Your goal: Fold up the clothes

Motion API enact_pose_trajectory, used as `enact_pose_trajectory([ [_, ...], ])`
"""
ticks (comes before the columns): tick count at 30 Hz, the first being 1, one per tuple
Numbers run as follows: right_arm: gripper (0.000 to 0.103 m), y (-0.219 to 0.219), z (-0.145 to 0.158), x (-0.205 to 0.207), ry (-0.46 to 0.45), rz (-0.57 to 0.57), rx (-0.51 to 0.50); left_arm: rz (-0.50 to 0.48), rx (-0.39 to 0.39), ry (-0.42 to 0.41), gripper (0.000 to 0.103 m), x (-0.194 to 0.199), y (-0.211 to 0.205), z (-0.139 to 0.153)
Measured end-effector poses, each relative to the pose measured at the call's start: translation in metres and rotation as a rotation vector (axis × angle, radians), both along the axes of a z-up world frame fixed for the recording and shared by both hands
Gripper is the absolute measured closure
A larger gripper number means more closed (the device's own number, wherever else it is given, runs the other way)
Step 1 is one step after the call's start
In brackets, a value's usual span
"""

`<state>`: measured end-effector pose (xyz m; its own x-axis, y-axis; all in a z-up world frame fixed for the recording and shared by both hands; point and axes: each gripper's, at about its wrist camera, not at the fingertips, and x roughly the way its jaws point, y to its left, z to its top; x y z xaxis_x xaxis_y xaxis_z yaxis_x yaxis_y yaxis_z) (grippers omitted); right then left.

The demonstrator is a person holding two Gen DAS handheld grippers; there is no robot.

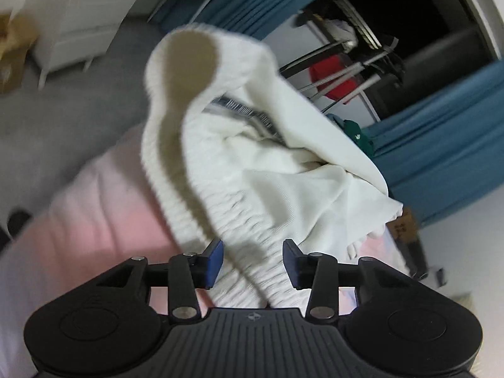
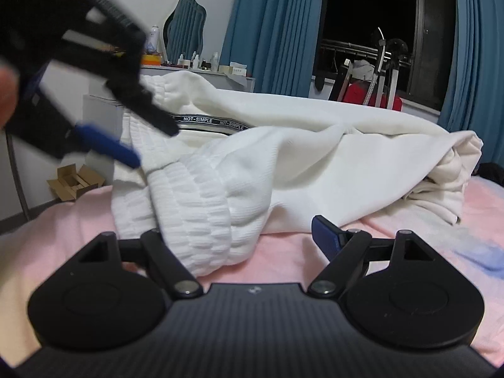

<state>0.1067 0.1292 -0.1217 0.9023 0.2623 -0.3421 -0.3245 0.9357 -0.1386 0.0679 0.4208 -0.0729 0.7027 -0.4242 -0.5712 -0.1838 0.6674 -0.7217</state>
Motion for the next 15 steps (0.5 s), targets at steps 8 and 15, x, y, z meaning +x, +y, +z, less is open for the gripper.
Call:
enact_pose_trajectory([
  [8, 0.023, -0.006, -0.001, -0.001, 0.020, -0.001, 0.046, 0.003, -0.064, -0.010, 0.059, 0.027, -0.016, -0.006],
  [15, 0.023, -0.002, 0.004, -0.005, -0.017, -0.053, 0.038, -0.130, -0.012, -0.128, 0.063, 0.043, -0.049, 0.016],
])
